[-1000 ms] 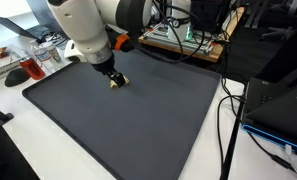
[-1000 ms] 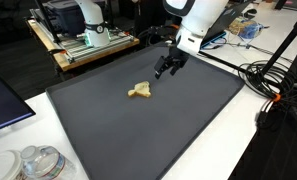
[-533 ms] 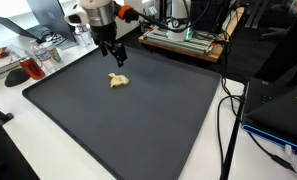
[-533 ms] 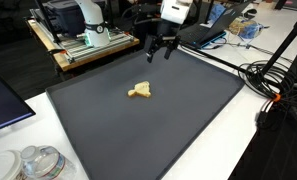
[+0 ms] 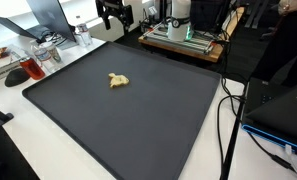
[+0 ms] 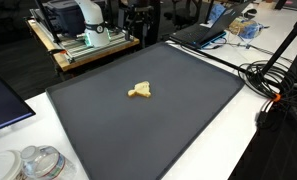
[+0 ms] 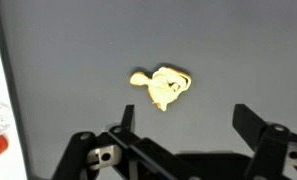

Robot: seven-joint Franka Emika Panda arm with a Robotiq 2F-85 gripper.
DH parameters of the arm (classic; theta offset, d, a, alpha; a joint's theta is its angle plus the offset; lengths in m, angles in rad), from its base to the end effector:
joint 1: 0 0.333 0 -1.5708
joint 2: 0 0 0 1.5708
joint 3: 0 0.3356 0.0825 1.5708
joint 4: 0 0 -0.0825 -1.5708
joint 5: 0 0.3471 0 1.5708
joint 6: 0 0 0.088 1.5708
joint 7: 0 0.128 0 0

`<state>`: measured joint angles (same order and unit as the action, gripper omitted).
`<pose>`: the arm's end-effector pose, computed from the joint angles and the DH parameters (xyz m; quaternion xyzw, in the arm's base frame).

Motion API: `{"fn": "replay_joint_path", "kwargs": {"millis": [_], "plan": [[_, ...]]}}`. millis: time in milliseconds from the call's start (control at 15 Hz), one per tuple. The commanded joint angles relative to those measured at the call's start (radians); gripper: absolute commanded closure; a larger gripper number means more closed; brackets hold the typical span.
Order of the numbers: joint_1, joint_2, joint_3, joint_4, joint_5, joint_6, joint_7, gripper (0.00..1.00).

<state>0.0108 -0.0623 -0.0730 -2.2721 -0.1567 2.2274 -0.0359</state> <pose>0.4785 -0.0375 0.4062 0.9976 0.0342 0.0058 0.0605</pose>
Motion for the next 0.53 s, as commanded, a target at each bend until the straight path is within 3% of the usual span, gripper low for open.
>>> {"fn": "replay_joint_path", "kwargs": {"millis": [0, 67, 133, 467], "plan": [[-0.033, -0.19, -0.019, -0.171, 0.058, 0.047, -0.217, 0.0], [-0.035, -0.228, -0.033, -0.203, 0.066, 0.07, -0.293, 0.0], [-0.035, -0.126, -0.006, -0.106, 0.033, 0.02, -0.175, 0.0], [-0.038, -0.212, -0.027, -0.181, 0.045, 0.048, -0.265, 0.0]]}}
